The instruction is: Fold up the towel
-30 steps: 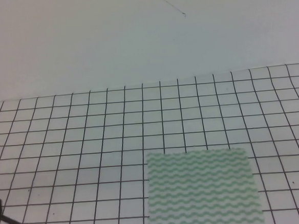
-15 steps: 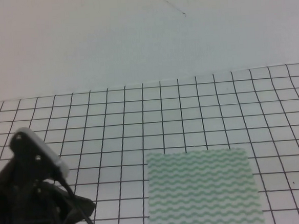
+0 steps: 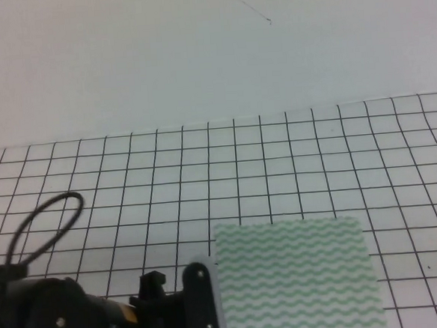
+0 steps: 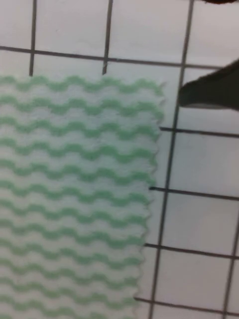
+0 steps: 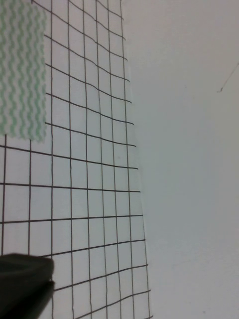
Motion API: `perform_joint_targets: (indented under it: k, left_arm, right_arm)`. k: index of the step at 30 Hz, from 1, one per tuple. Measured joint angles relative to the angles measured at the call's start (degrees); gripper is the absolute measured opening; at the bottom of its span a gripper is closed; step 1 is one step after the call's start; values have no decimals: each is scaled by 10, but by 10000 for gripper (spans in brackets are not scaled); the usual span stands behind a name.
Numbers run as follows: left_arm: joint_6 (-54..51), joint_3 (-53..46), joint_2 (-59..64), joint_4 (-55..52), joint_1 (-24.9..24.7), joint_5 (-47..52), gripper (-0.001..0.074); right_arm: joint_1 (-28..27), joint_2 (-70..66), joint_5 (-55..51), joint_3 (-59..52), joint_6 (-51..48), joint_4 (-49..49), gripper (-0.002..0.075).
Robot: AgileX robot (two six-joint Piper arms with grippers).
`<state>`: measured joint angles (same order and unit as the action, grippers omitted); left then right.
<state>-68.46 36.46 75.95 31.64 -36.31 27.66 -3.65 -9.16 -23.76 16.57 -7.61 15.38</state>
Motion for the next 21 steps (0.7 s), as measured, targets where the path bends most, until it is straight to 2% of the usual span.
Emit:
perform_joint_targets:
  k: [4,14,21]
  left_arm:
    - [-10,1,51,-6,-34,-49,348]
    - [-19,26,139,-20,-94,-86,344]
    - [73,52,161,-89,-95,-84,265]
  right_arm:
    - [0,0,0,0,0,5,-3]
    - [0,0,-7,0,-1,6,-3]
    - [0,0,-10,0,-1,8,-3]
